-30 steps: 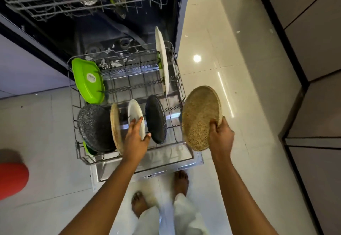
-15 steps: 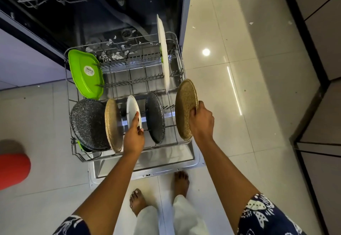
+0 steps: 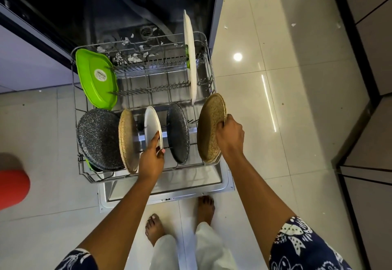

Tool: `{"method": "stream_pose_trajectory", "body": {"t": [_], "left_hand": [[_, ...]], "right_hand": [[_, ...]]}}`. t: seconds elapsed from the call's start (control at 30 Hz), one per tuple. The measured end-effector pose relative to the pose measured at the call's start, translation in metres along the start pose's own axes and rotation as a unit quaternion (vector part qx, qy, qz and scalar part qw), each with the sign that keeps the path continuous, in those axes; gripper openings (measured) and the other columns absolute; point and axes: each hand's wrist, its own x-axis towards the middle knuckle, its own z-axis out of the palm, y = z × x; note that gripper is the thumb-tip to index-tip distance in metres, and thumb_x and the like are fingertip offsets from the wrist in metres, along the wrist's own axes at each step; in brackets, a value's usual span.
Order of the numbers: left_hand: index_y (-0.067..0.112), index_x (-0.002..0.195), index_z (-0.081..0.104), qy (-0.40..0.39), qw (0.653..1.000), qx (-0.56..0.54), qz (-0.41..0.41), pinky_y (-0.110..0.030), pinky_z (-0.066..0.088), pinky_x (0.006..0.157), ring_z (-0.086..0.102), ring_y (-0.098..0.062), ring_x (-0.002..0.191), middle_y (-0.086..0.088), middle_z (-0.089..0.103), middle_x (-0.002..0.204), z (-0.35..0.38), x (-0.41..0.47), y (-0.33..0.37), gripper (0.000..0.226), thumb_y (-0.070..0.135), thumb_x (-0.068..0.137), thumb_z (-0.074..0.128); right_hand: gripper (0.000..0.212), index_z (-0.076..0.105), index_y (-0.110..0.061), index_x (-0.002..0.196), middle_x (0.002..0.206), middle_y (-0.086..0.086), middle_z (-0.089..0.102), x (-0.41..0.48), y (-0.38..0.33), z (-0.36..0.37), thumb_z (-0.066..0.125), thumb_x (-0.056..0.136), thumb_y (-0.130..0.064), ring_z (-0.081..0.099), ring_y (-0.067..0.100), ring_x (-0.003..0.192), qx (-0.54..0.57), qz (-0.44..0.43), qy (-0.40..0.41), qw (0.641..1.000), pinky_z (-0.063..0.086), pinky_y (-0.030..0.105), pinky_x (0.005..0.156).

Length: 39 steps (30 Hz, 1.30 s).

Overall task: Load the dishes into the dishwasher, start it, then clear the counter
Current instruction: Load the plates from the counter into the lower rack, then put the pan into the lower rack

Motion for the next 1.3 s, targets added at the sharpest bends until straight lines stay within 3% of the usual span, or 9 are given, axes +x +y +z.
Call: {"method": "stream_pose_trajectory", "body": {"t": [0.13, 0.37, 0.67, 0.77, 0.87, 1.07, 1.13, 1.23, 1.3], "left_hand": [[0.026, 0.149, 0.026, -0.003, 1.000, 0.015, 0.002, -0.044, 0.046, 0.093, 0.059, -0.035, 0.109, -0.017, 0.058, 0.128, -0.001, -0.003, 0.001, 0.060, 0.014, 0.096, 0.051], [0.026, 0.149, 0.025, -0.005, 1.000, 0.021, 0.014, -0.046, 0.048, 0.091, 0.061, -0.035, 0.106, -0.019, 0.059, 0.125, 0.001, 0.000, -0.005, 0.060, 0.014, 0.096, 0.051], [0.026, 0.148, 0.027, -0.007, 1.000, -0.002, 0.003, -0.046, 0.047, 0.096, 0.058, -0.032, 0.114, -0.014, 0.054, 0.135, 0.006, -0.001, -0.008, 0.060, 0.013, 0.095, 0.052], [0.025, 0.148, 0.028, -0.019, 1.000, -0.008, -0.017, -0.046, 0.048, 0.096, 0.058, -0.032, 0.114, -0.014, 0.055, 0.134, 0.005, 0.003, -0.008, 0.061, 0.011, 0.094, 0.054], [0.024, 0.147, 0.030, -0.043, 0.998, -0.025, -0.034, -0.049, 0.047, 0.098, 0.056, -0.032, 0.117, -0.015, 0.052, 0.137, -0.001, 0.002, -0.006, 0.061, 0.014, 0.093, 0.056], [0.018, 0.130, 0.055, -0.048, 0.991, -0.127, -0.011, -0.043, 0.044, 0.102, 0.058, -0.028, 0.113, -0.009, 0.060, 0.125, -0.067, -0.037, 0.041, 0.041, 0.010, 0.090, 0.059], [0.013, 0.124, 0.060, -0.033, 0.984, -0.174, 0.007, -0.035, 0.045, 0.101, 0.060, -0.023, 0.109, -0.006, 0.064, 0.119, -0.105, -0.056, 0.053, 0.035, 0.007, 0.089, 0.060], [0.003, 0.119, 0.061, 0.020, 0.970, -0.238, 0.045, -0.008, 0.046, 0.083, 0.063, -0.001, 0.092, -0.004, 0.064, 0.109, -0.182, -0.086, 0.059, 0.032, -0.005, 0.089, 0.056], [0.006, 0.116, 0.060, 0.051, 0.961, -0.267, 0.055, -0.007, 0.046, 0.081, 0.060, 0.016, 0.083, -0.002, 0.063, 0.108, -0.234, -0.103, 0.050, 0.031, -0.008, 0.089, 0.054]], "right_hand": [[0.026, 0.054, -0.004, 0.112, 0.099, 0.017, 0.064, 0.004, 0.008, 0.015, 0.038, 0.096, -0.017, 0.061, 0.032, 0.083, 0.018, 0.018, -0.032, 0.999, 0.052, 0.039, 0.075], [0.027, 0.054, -0.006, 0.117, 0.106, 0.015, 0.064, 0.026, 0.010, 0.032, 0.041, 0.096, -0.016, 0.058, 0.027, 0.083, -0.031, 0.001, -0.098, 0.995, 0.040, 0.028, 0.067], [0.033, 0.041, -0.012, 0.125, 0.106, 0.013, 0.064, 0.028, 0.018, 0.032, 0.042, 0.097, -0.030, 0.058, 0.026, 0.081, -0.054, -0.016, -0.062, 0.996, 0.042, 0.031, 0.065], [0.044, 0.036, -0.016, 0.130, 0.117, 0.010, 0.060, 0.026, 0.016, 0.030, 0.044, 0.095, -0.042, 0.059, 0.029, 0.100, -0.058, -0.019, -0.052, 0.997, 0.049, 0.038, 0.077], [0.055, 0.029, -0.013, 0.141, 0.133, 0.010, 0.047, 0.012, 0.010, 0.023, 0.046, 0.094, -0.037, 0.045, 0.028, 0.119, -0.056, -0.011, -0.027, 0.998, 0.044, 0.041, 0.091], [0.039, 0.045, -0.011, 0.128, 0.127, 0.009, 0.052, -0.049, -0.039, -0.030, 0.047, 0.092, -0.025, 0.045, 0.026, 0.115, -0.099, -0.052, -0.039, 0.993, 0.044, 0.040, 0.094], [0.032, 0.052, -0.012, 0.120, 0.121, 0.010, 0.056, -0.076, -0.066, -0.047, 0.046, 0.092, -0.024, 0.049, 0.028, 0.111, -0.099, -0.086, -0.050, 0.990, 0.045, 0.040, 0.091], [0.027, 0.060, -0.013, 0.113, 0.112, 0.011, 0.061, -0.121, -0.123, -0.065, 0.048, 0.091, -0.023, 0.054, 0.032, 0.106, -0.082, -0.148, -0.075, 0.983, 0.047, 0.040, 0.088], [0.026, 0.061, -0.014, 0.113, 0.110, 0.011, 0.064, -0.149, -0.162, -0.064, 0.050, 0.091, -0.024, 0.057, 0.033, 0.105, -0.076, -0.188, -0.104, 0.974, 0.048, 0.041, 0.087]]}}
